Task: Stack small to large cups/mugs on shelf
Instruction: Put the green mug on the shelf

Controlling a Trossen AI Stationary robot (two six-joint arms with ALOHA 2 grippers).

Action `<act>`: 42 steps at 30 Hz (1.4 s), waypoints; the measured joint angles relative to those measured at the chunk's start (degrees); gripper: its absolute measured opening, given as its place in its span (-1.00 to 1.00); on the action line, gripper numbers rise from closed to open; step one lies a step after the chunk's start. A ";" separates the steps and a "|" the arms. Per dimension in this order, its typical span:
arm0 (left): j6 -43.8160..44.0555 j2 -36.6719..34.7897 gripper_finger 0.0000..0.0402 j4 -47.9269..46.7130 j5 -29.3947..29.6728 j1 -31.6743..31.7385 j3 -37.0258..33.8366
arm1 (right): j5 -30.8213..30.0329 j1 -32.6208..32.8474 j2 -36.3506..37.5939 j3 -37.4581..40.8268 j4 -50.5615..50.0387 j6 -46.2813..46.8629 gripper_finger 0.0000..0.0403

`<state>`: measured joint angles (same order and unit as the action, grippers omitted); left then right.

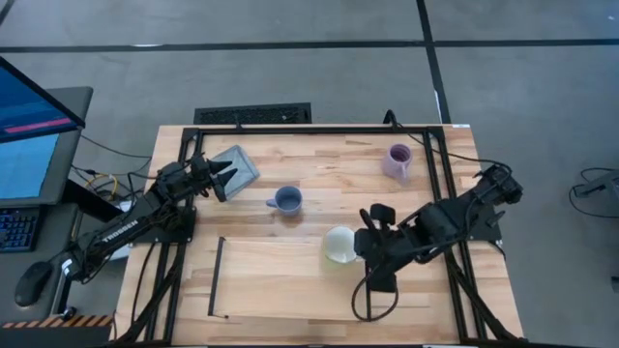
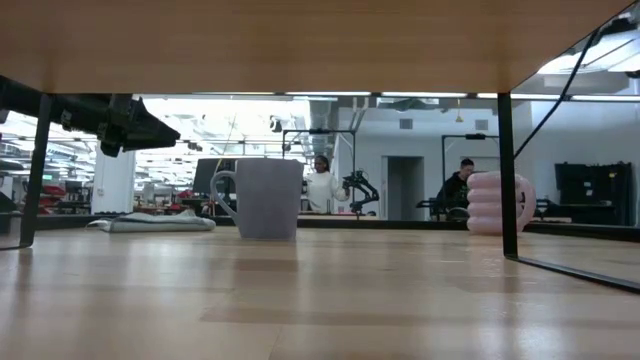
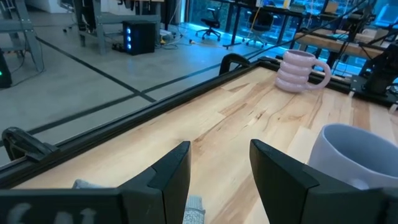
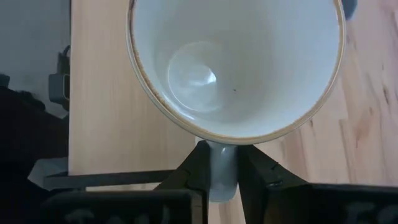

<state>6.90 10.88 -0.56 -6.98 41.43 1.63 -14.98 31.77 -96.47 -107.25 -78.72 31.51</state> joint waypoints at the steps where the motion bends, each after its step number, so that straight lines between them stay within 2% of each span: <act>1: 0.00 0.07 -0.22 0.00 0.02 0.02 0.00 | 0.01 0.16 -0.86 -1.03 -0.64 1.30 -0.67; 5: 0.00 0.39 -0.22 0.00 0.02 0.00 0.00 | 0.00 0.47 -4.07 -4.85 -4.44 6.54 -0.67; 14: 0.00 0.38 -0.22 0.00 0.04 0.00 0.00 | -0.17 1.06 -7.97 -10.89 -5.42 16.45 -0.67; 20: 0.00 0.38 -0.22 0.00 0.04 0.00 0.00 | -0.64 1.70 -7.99 -11.09 -6.35 24.07 -0.67; 35: -2.75 0.38 -0.22 0.00 0.15 0.00 0.00 | -1.62 3.28 -8.44 -11.11 -9.13 36.27 -0.67; 42: -2.78 0.36 -0.22 0.00 0.17 0.00 0.00 | -0.29 5.76 -10.64 -11.64 -9.23 38.89 -0.67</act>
<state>4.12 11.25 -0.56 -6.81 41.43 1.63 -15.27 37.53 -107.11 -118.89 -87.95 70.39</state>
